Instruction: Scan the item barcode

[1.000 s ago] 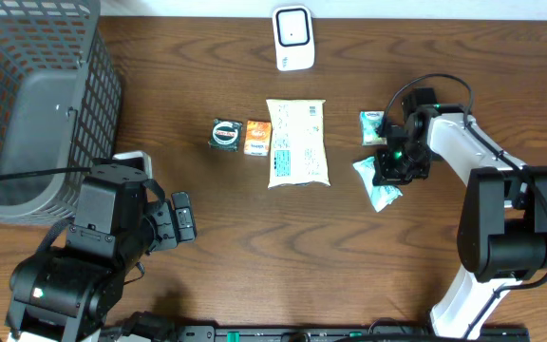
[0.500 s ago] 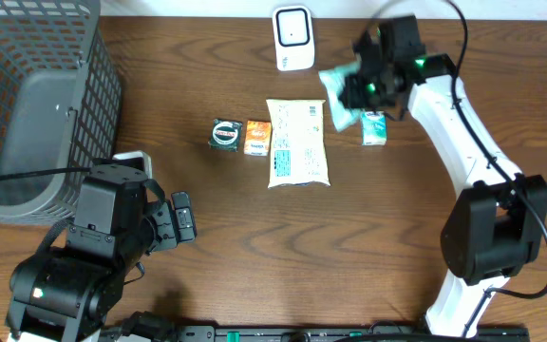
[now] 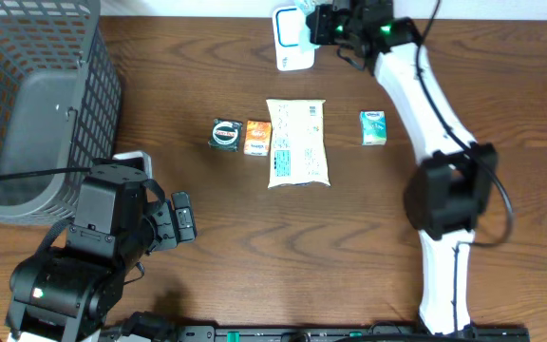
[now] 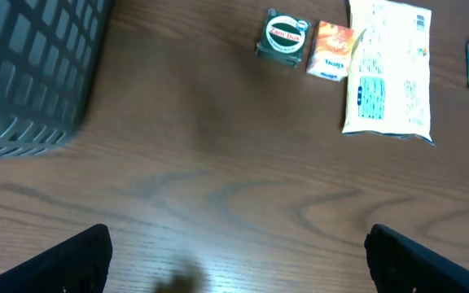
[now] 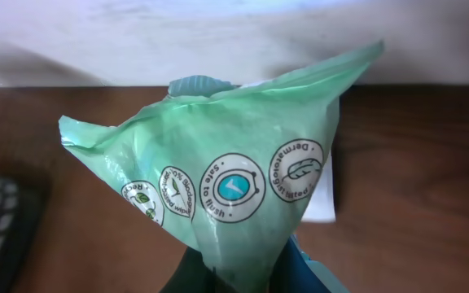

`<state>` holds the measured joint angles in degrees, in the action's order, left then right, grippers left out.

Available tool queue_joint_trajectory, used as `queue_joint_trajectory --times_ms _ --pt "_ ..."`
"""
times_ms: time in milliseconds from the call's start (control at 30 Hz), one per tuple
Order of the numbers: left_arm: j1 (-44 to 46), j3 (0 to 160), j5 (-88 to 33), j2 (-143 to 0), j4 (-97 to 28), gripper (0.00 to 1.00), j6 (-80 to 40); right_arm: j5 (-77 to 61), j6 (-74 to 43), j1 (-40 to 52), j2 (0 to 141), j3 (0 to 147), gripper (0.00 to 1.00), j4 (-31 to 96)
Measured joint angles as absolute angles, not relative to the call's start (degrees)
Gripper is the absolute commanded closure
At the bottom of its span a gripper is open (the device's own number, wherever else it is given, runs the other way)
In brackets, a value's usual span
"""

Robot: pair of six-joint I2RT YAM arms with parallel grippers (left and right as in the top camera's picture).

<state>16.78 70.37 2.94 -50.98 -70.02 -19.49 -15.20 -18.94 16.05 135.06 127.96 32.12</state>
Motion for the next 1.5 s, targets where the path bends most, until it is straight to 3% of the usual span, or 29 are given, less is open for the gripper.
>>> queue_joint_trajectory --times_ms 400,633,1000,1133,1233,1333,1500 --pt "16.8 70.4 2.9 -51.0 -70.0 0.02 -19.5 -14.2 -20.6 16.1 143.1 131.7 0.99 32.1" --pt "16.8 70.4 2.9 -51.0 -70.1 0.02 -19.5 -14.2 -20.2 14.3 143.1 138.5 0.99 42.5" --pt "16.8 70.4 2.9 -51.0 -70.0 0.02 -19.5 -0.4 -11.0 -5.5 141.3 143.8 0.98 69.0" --pt "16.8 70.4 2.9 -51.0 -70.1 0.02 -19.5 4.2 -8.1 -11.2 141.2 143.8 0.70 72.6" --pt "16.8 70.4 2.9 -51.0 -70.0 0.02 -19.5 4.3 -6.7 -13.5 141.2 143.8 0.64 75.1" --pt "16.8 70.4 2.9 -51.0 -70.0 0.02 -19.5 1.9 -6.2 -14.4 141.2 143.8 0.38 76.8" --pt "16.8 70.4 2.9 -51.0 -70.0 0.02 -19.5 -4.3 -5.4 -13.9 141.2 143.8 0.33 79.7"
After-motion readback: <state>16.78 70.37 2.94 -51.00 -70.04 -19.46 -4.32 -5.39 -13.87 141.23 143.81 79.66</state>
